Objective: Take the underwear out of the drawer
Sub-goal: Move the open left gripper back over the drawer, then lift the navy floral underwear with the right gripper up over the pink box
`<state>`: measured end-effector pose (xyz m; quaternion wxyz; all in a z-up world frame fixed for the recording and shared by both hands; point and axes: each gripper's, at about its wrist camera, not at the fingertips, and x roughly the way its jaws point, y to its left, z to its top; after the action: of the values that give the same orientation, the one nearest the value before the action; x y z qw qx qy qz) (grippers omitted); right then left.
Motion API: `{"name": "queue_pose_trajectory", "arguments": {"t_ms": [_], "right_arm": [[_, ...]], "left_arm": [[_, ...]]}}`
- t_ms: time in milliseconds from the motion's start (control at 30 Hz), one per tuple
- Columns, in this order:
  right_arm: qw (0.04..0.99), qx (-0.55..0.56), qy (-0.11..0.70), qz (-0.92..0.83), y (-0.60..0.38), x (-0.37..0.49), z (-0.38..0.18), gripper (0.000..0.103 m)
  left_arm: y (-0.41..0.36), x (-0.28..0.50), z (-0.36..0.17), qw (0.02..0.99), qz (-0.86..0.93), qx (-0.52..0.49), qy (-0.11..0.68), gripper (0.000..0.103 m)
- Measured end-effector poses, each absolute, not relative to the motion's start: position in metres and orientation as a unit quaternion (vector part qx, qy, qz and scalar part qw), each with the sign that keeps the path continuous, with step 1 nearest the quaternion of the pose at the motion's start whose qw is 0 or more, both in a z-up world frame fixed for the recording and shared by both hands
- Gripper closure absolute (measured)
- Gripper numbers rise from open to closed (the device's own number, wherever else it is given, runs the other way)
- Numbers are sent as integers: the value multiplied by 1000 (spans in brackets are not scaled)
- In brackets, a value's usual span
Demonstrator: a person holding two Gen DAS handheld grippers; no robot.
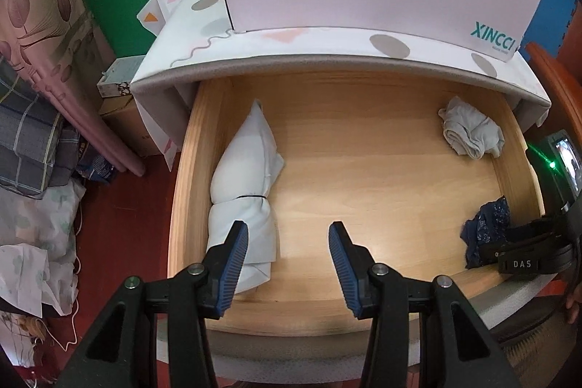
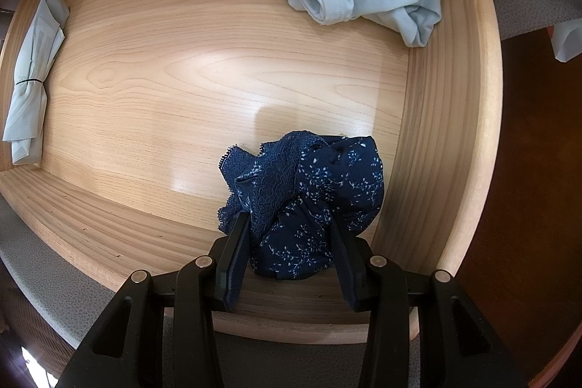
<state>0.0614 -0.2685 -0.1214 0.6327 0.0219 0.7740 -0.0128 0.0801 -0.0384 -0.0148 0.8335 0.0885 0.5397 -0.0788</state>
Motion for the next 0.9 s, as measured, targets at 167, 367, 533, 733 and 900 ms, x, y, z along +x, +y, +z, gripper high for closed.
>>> {"name": "queue_pose_trajectory", "arguments": {"t_ms": [167,367,533,733,900], "right_arm": [[634,21,773,-12,-269,61,-122,63],[638,14,769,-10,-270,59,-122,66],[650,9,760,-11,-268,57,-112,74],[669,31,742,-15,-280,55,-101,81],[684,40,728,-21,-287,50,-91,84]], "left_arm": [[-38,79,-17,834,-66,101,539,56],[-32,79,-17,834,-73,85,540,56],[-27,79,-16,836,-73,69,539,56],[-20,81,-18,833,-70,52,546,56],[-18,81,-17,835,-69,45,544,56]]}}
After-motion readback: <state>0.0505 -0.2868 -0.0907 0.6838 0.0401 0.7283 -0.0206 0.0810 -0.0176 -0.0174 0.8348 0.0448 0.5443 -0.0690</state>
